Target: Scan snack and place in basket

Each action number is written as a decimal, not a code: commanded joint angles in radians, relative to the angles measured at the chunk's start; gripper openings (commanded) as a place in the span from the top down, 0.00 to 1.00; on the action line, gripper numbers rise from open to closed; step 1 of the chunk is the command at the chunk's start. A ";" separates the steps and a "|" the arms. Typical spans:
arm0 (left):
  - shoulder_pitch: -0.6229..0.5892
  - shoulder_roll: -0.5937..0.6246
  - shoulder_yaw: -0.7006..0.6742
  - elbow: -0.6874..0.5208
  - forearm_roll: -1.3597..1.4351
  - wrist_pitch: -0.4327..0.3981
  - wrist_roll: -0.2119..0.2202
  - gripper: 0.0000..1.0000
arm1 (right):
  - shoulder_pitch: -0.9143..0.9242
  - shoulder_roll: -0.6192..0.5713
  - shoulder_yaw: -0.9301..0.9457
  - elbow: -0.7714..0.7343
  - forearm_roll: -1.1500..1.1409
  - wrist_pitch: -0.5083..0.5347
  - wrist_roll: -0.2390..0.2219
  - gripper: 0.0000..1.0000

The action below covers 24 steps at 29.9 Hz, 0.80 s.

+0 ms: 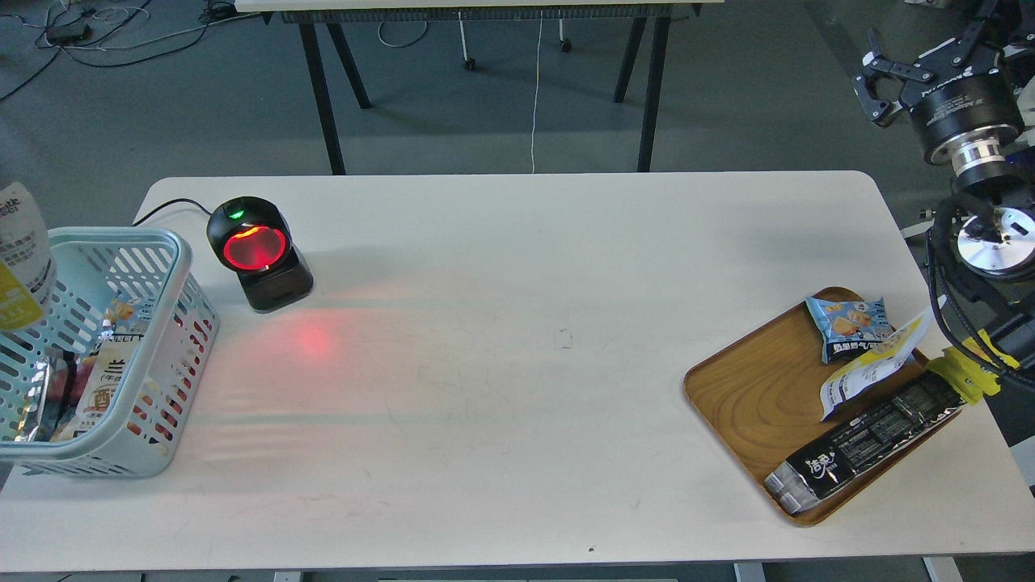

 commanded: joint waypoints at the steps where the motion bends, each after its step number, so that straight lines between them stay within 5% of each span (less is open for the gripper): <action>1: -0.007 -0.009 -0.008 -0.001 -0.105 0.005 0.000 0.62 | 0.000 0.000 0.001 0.001 0.000 -0.001 0.000 0.01; 5: -0.015 -0.021 -0.029 0.003 -0.414 0.005 0.000 0.19 | 0.002 0.000 0.000 0.003 0.000 -0.001 0.000 0.01; 9: -0.017 -0.020 -0.051 0.004 -0.700 -0.002 0.000 0.01 | 0.002 -0.002 0.000 0.003 0.000 -0.001 0.000 0.01; 16: -0.029 -0.124 -0.149 0.061 -0.892 -0.003 0.000 0.01 | 0.000 -0.003 0.001 -0.002 0.000 -0.004 0.000 0.01; 24: -0.029 -0.381 -0.186 0.242 -1.521 -0.067 0.000 0.01 | 0.026 -0.019 0.058 -0.016 0.000 -0.006 0.000 0.01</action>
